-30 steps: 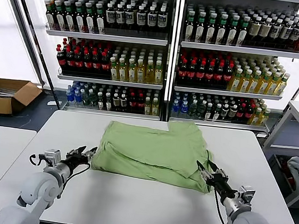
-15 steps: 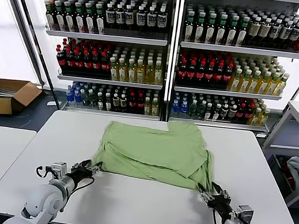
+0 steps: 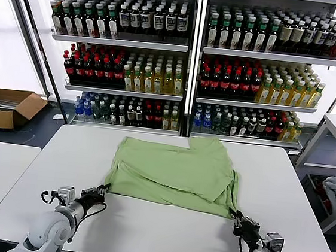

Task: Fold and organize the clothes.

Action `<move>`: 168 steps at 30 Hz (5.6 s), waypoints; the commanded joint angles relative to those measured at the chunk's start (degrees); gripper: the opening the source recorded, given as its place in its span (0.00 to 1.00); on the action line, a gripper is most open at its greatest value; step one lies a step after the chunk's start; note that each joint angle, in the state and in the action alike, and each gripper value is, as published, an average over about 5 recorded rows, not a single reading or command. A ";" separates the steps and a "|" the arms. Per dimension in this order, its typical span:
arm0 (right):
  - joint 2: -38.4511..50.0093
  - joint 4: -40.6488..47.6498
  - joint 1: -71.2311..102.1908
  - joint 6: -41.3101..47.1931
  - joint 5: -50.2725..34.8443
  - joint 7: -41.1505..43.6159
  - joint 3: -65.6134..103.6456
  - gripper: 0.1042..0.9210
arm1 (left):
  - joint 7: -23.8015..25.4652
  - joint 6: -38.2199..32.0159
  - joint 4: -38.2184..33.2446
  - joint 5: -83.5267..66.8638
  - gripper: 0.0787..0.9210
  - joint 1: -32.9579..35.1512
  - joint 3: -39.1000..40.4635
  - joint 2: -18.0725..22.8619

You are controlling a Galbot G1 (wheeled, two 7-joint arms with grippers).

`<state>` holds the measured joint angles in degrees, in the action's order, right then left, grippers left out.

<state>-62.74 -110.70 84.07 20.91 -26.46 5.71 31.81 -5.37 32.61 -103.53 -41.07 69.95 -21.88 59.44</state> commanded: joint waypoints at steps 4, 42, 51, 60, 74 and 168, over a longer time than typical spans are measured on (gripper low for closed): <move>1.41 -6.30 6.50 1.10 -0.28 2.30 3.23 0.03 | 0.07 0.43 -12.48 1.09 0.02 18.23 -8.59 -1.05; 4.42 -13.17 4.49 -2.14 -10.43 7.40 9.37 0.58 | 3.19 0.32 -27.62 1.18 0.37 28.33 -27.58 1.37; 9.24 9.84 -27.83 2.23 -13.01 6.54 -8.07 0.86 | 8.92 -0.49 -11.43 0.72 0.67 8.95 -16.14 -8.37; 6.04 30.28 -46.37 2.98 -10.28 11.96 -20.51 0.88 | 10.75 -1.88 2.38 0.28 0.88 -6.92 -5.23 -11.77; -1.77 51.60 -61.03 3.33 -4.76 13.46 -30.17 0.88 | 10.74 -2.21 17.81 2.16 0.88 -20.93 6.17 -9.84; 1.67 -7.38 8.51 1.99 -9.79 6.87 9.29 0.16 | 6.56 -1.28 -16.20 11.42 0.12 27.32 -18.39 -9.14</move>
<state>-62.03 -118.76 87.94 24.10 -40.40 12.99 37.35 0.39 30.29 -119.30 -34.54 89.51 -36.95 50.68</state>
